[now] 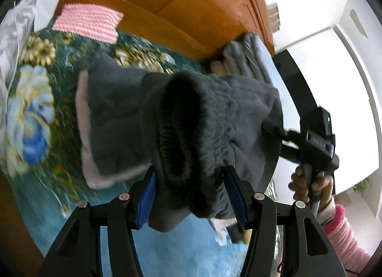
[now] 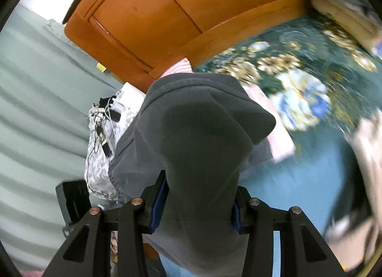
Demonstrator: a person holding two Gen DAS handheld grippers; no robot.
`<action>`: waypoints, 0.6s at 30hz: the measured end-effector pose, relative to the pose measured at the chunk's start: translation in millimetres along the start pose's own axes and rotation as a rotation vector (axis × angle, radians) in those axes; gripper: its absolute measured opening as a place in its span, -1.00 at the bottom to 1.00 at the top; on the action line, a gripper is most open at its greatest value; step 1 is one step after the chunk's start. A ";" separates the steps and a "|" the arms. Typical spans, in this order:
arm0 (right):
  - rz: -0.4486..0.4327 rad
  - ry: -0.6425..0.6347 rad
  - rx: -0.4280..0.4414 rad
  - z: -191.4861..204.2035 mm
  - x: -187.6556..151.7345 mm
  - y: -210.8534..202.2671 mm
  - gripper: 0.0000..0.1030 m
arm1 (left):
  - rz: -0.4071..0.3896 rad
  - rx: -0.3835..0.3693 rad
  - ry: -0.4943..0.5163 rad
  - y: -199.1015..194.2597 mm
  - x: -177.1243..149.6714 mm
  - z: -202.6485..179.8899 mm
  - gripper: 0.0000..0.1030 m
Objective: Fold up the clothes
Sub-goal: 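Carry the folded garment with both grippers toward the pink cloth by the headboard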
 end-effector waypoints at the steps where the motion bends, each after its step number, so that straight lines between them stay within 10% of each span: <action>1: 0.011 -0.008 0.006 5.7 14.6 10.6 -0.07 | -0.003 0.008 -0.008 1.0 6.0 4.8 0.11; 18: 0.128 0.102 -0.103 -37.9 91.5 151.9 0.01 | 0.011 0.040 -0.228 45.7 48.8 96.5 0.18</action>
Point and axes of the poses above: each gripper's, at about its wrist camera, not at the fingertips, and y roughly the way its jaws point, z to its left, x to its top, the point moved 2 cm from there along y, roughly the way its jaws point, and after that the axes turned 3 degrees about z, right-handed, at the moved point
